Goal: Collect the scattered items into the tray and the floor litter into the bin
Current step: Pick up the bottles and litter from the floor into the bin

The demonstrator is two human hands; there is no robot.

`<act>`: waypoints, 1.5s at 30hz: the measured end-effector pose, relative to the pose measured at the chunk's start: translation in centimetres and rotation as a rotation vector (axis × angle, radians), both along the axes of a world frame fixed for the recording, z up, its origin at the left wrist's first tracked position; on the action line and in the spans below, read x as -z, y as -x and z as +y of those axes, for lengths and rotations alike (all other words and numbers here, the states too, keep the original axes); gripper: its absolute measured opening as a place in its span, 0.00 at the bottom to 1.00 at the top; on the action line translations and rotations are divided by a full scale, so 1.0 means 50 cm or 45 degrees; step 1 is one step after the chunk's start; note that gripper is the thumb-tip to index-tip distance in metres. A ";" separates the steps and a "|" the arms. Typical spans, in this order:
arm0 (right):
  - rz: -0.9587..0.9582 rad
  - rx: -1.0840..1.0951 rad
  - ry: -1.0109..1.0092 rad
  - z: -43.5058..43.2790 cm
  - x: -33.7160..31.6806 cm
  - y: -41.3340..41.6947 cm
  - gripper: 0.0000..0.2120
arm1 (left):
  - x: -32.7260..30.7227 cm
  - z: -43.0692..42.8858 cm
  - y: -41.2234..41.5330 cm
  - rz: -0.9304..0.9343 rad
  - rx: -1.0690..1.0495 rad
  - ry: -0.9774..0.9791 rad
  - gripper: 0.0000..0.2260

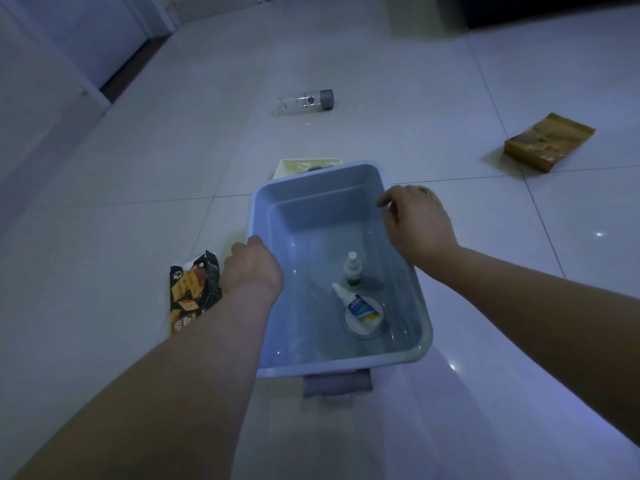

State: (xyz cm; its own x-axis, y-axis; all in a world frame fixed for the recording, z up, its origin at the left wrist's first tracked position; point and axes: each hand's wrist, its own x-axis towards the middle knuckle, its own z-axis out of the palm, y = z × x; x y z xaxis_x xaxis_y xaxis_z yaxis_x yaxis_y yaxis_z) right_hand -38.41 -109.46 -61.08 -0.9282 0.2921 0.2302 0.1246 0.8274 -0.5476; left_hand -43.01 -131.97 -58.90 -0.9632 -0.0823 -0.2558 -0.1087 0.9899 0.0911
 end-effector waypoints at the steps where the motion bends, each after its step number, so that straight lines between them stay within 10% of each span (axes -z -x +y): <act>1: -0.014 0.080 0.038 0.010 0.002 0.001 0.12 | 0.002 -0.004 0.004 0.003 -0.016 0.000 0.23; 21: -0.776 -0.026 0.001 0.092 0.192 0.055 0.28 | 0.039 -0.023 0.040 0.169 -0.102 -0.128 0.24; 28: -0.900 -0.091 -0.192 0.086 0.206 0.075 0.19 | 0.046 -0.024 0.043 0.180 -0.092 -0.110 0.24; 45: -0.319 0.145 -0.327 0.114 0.090 0.024 0.11 | 0.031 0.017 0.036 0.057 -0.167 -0.116 0.24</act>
State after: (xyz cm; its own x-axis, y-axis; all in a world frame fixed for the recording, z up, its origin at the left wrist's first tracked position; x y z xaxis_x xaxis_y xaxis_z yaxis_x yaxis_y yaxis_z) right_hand -39.62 -103.79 -65.56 -0.9301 0.3588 0.0793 0.3274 0.9071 -0.2646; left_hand -44.80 -131.11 -60.45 -0.9563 -0.1864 -0.2254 -0.2303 0.9548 0.1877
